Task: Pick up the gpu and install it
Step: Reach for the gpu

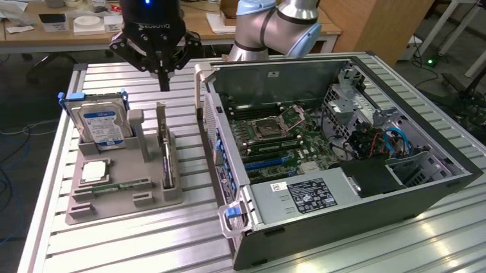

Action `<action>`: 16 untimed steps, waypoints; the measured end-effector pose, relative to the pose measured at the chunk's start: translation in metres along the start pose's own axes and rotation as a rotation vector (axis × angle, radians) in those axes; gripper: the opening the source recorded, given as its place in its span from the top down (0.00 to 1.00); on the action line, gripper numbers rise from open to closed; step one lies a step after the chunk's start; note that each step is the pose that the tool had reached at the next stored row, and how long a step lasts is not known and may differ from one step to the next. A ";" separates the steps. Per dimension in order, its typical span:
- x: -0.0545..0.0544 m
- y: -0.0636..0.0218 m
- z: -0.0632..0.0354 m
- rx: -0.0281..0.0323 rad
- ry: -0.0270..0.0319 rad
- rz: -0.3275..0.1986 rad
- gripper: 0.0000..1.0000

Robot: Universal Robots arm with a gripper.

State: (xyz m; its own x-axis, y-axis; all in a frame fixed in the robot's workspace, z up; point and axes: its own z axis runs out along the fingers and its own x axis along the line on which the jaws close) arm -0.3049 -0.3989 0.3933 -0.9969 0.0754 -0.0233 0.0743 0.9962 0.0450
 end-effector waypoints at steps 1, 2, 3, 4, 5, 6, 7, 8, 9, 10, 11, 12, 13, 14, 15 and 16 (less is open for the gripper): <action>0.001 -0.0001 0.0000 0.0000 -0.0001 0.000 0.90; 0.002 -0.0001 0.0000 0.0000 0.0000 0.000 0.90; 0.003 -0.0002 -0.0001 0.0000 0.0000 0.000 0.90; 0.004 -0.0003 -0.0001 -0.0001 0.0000 0.000 0.90; 0.005 -0.0004 -0.0001 0.0000 0.0000 0.000 0.90; 0.006 -0.0005 -0.0001 0.0000 0.0000 0.000 0.90; 0.007 -0.0005 -0.0002 -0.0001 0.0000 0.000 0.90; 0.008 -0.0006 -0.0002 0.0000 0.0000 0.000 0.90; 0.009 -0.0007 -0.0002 0.0000 0.0000 0.000 0.90; 0.011 -0.0008 -0.0003 0.0000 0.0000 0.000 0.90; 0.012 -0.0009 -0.0003 0.0000 0.0000 0.000 0.90; 0.013 -0.0010 -0.0004 0.0000 0.0000 0.000 0.90; 0.014 -0.0011 -0.0004 -0.0001 0.0000 0.000 0.90; 0.016 -0.0012 -0.0004 0.0000 0.0000 0.000 0.90; 0.017 -0.0013 -0.0004 0.0000 0.0000 0.000 0.90; 0.018 -0.0014 -0.0005 0.0000 0.0000 0.000 0.90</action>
State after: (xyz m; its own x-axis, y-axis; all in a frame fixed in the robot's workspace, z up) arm -0.3232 -0.3990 0.3933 -0.9969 0.0753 -0.0233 0.0742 0.9962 0.0451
